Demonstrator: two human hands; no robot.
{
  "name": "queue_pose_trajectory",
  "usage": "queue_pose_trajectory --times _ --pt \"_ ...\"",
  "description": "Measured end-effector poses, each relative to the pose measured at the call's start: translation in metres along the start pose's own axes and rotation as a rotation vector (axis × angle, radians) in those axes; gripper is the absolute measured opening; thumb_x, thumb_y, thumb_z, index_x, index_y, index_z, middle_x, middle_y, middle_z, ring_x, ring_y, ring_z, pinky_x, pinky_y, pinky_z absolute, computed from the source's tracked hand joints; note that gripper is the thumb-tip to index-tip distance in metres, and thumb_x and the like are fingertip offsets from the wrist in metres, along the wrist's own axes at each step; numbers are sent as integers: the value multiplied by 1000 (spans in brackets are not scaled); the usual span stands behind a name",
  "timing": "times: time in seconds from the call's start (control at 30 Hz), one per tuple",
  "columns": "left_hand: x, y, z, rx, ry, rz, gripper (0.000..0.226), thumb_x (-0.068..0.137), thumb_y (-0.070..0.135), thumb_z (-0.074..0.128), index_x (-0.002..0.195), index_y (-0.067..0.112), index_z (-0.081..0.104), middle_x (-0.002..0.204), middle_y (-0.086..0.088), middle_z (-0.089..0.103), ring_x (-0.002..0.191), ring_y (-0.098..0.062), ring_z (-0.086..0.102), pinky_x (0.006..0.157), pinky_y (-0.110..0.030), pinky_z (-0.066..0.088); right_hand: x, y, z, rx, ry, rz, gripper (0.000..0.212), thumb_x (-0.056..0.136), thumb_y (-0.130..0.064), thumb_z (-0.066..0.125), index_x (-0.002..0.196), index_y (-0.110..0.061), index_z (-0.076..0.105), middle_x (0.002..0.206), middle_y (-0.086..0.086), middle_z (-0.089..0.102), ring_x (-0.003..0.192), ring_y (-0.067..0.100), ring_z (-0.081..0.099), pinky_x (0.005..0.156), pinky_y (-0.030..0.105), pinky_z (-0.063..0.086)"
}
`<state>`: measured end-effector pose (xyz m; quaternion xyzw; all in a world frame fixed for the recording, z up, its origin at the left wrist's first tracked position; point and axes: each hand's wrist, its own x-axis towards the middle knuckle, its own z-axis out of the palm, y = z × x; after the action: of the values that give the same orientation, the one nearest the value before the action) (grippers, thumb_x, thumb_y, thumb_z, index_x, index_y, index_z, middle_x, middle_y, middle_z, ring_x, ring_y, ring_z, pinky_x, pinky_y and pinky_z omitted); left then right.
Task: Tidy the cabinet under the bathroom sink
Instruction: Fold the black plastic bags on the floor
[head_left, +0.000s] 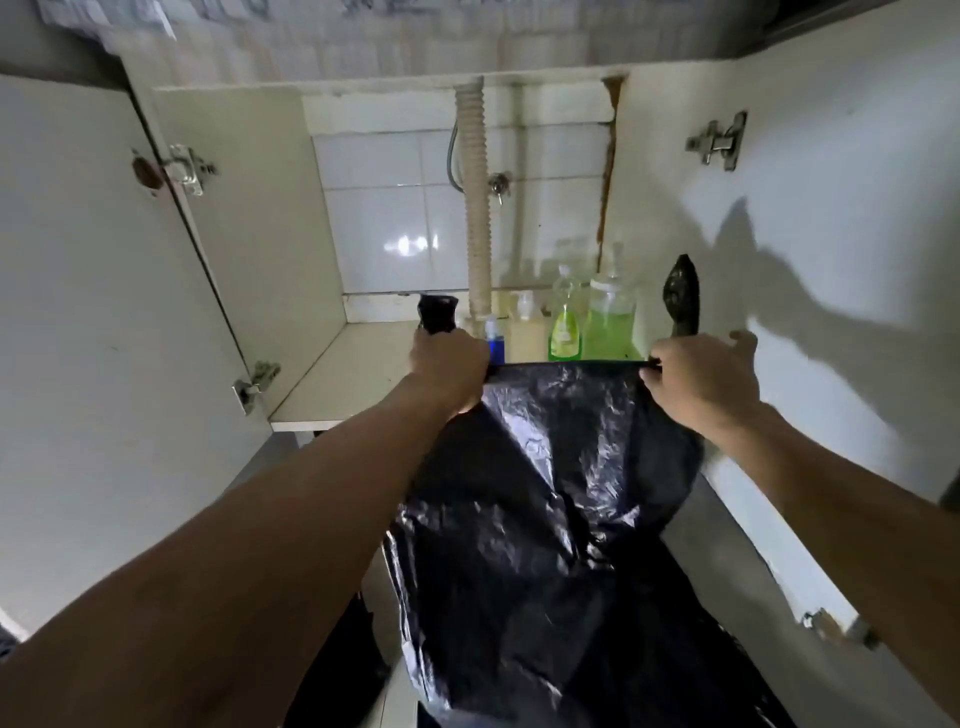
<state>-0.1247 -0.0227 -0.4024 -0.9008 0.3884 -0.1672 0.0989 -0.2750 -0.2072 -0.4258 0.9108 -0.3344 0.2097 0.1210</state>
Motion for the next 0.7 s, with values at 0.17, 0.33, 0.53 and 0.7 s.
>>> queue_pose_trajectory --times 0.17,0.33,0.53,0.7 --pt "-1 1 -21 71 278 -86 16 85 1 53 92 12 63 89 -7 67 88 -27 63 91 -40 40 3 8 1 93 244 10 19 90 -25 56 80 -10 62 74 11 66 77 34 64 76 40 35" --pt "-48 4 -15 -26 297 -148 17 85 8 53 97 13 64 96 -5 63 93 -26 60 88 -41 39 -23 10 -25 152 180 -13 23 94 -25 51 98 -4 60 91 19 64 86 40 63 64 35 37" --pt "-119 56 47 -129 -215 -10 26 90 6 50 114 10 61 118 -11 60 106 -32 60 74 -36 41 -112 17 21 -48 -394 -16 15 91 -13 50 99 -6 62 83 7 57 86 32 63 65 33 44" --pt "-155 97 111 -241 -440 4 29 90 3 49 118 6 57 122 -15 56 107 -35 60 71 -35 41 -174 19 94 6 -643 110 19 91 -8 45 102 -11 61 105 8 62 102 31 60 73 36 43"
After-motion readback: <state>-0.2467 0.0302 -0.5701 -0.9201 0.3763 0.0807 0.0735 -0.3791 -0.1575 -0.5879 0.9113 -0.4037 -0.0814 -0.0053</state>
